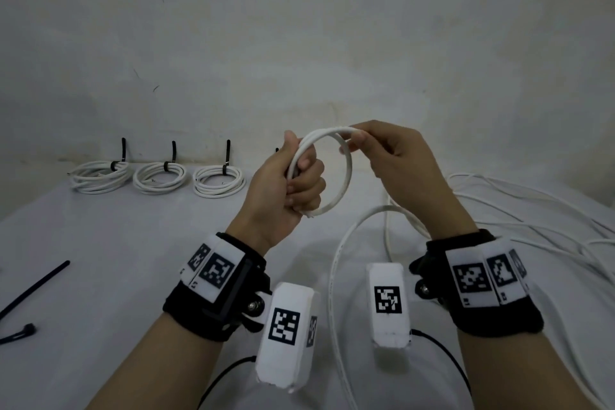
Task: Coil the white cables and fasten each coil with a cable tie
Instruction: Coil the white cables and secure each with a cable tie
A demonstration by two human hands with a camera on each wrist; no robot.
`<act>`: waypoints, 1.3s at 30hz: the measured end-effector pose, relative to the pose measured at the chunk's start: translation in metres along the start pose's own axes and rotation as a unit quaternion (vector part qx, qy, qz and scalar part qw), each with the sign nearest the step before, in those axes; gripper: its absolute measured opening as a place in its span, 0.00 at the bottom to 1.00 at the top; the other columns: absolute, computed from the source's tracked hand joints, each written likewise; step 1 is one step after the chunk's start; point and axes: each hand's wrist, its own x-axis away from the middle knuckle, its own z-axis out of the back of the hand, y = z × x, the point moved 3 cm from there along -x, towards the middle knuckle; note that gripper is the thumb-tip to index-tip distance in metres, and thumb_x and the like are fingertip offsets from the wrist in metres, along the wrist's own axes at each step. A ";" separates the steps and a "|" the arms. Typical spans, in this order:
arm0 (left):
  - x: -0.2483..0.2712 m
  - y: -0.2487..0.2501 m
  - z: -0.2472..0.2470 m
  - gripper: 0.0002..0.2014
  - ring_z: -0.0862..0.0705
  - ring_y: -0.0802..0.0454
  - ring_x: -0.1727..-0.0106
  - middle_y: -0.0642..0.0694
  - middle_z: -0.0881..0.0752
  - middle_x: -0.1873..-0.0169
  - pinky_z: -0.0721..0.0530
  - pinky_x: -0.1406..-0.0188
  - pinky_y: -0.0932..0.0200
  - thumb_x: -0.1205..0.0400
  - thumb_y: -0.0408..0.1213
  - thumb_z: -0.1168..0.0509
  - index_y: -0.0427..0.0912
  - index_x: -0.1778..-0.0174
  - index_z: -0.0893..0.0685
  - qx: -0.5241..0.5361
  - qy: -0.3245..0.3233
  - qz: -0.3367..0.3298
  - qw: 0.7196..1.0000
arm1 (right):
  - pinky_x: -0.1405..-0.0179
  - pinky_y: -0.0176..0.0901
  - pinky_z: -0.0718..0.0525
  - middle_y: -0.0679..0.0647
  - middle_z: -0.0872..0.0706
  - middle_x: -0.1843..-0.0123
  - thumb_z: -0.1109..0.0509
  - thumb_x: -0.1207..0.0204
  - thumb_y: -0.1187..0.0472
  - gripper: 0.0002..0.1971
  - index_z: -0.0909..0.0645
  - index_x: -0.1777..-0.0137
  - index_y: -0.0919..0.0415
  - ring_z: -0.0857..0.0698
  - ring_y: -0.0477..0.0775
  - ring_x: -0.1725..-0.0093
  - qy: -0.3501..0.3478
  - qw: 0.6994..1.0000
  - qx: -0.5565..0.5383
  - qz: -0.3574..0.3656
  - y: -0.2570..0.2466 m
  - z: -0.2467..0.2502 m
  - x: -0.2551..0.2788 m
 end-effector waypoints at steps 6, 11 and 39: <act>0.000 -0.004 0.002 0.26 0.38 0.61 0.86 0.54 0.36 0.85 0.38 0.81 0.68 0.13 0.49 0.54 0.45 0.77 0.29 -0.077 -0.019 0.043 0.996 | 0.68 0.26 0.30 0.46 0.13 0.69 0.37 0.17 0.59 0.14 0.16 0.62 0.59 0.22 0.38 0.70 0.051 0.999 0.002 0.005 0.001 0.005 -0.001; 0.002 -0.001 0.006 0.23 0.40 0.63 0.86 0.55 0.37 0.86 0.42 0.82 0.68 0.17 0.49 0.49 0.46 0.78 0.28 -0.069 -0.020 0.056 0.996 | 0.71 0.26 0.31 0.46 0.14 0.70 0.35 0.18 0.57 0.12 0.15 0.61 0.57 0.25 0.39 0.73 0.089 0.996 -0.013 -0.017 0.003 0.004 0.000; -0.001 0.037 0.038 0.28 0.40 0.60 0.88 0.54 0.38 0.87 0.43 0.87 0.70 0.13 0.49 0.54 0.49 0.80 0.29 0.082 0.092 -0.100 0.987 | 0.64 0.27 0.22 0.49 0.12 0.60 0.29 0.24 0.65 0.04 0.19 0.58 0.57 0.13 0.48 0.61 -0.248 0.943 0.211 -0.068 0.059 0.035 -0.028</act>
